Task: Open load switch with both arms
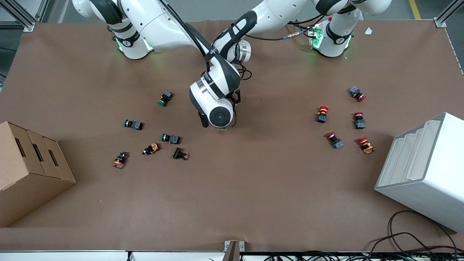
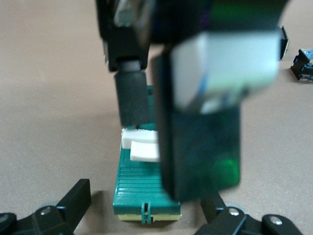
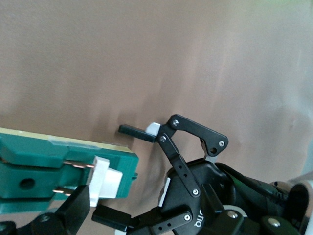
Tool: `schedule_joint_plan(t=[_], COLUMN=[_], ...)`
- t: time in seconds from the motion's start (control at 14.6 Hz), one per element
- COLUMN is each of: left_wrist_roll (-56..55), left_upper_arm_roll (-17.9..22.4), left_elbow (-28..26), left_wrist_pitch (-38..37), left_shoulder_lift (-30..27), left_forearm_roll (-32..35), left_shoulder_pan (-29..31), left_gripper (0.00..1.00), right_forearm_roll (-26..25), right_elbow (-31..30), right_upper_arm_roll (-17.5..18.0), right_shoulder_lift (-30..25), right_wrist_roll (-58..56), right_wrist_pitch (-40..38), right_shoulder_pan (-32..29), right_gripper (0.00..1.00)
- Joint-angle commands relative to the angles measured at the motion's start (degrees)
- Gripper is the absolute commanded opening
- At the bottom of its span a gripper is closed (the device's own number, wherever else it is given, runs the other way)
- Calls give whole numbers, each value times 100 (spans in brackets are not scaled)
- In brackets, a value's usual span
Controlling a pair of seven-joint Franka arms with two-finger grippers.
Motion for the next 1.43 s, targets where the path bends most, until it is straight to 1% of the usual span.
schedule_joint_plan(t=[0.0,0.07,0.2,0.41,0.61,0.75,0.89,1.02,1.16,1.37], left_wrist_roll=[-135,-135,-135,-135,-135,-126,-117,-108,-100,-91], left_upper_arm_roll=[0,0,0,0,-9,-9,-9,-9,-9,-9], left_elbow=[151,151,151,142,142,142,133,133,142,142], left_wrist_pitch=[80,80,80,80,80,80,80,80,80,80], left_shoulder_lift=[299,299,299,299,299,291,291,291,291,291], left_forearm_roll=[71,71,80,71,71,71,71,71,71,71], left_shoulder_pan=[-65,-57,-56,-56,-56,-56,-56,-56,-56,-56], left_gripper=[99,99,99,99,99,99,99,99,99,99], right_forearm_roll=[29,29,-40,-707,-1199,-1656,-1816,-2123,-2299,-2317], right_elbow=[48,179,251,216,111,84,32,23,14,23], right_upper_arm_roll=[-7,-16,-42,-69,-77,-69,-77,-77,-77,-77], right_shoulder_lift=[-247,-317,-606,-1203,-1705,-1968,-2206,-2426,-2610,-2830], right_wrist_roll=[-442,-661,-1353,-2951,-4937,-6422,-7836,-9375,-10300,-11111], right_wrist_pitch=[-208,-295,-498,-559,-639,-726,-770,-849,-946,-1087], right_shoulder_pan=[-349,-490,-806,-1351,-1948,-2388,-2853,-3354,-3724,-4190], right_gripper=[100,100,100,100,100,100,100,100,100,100])
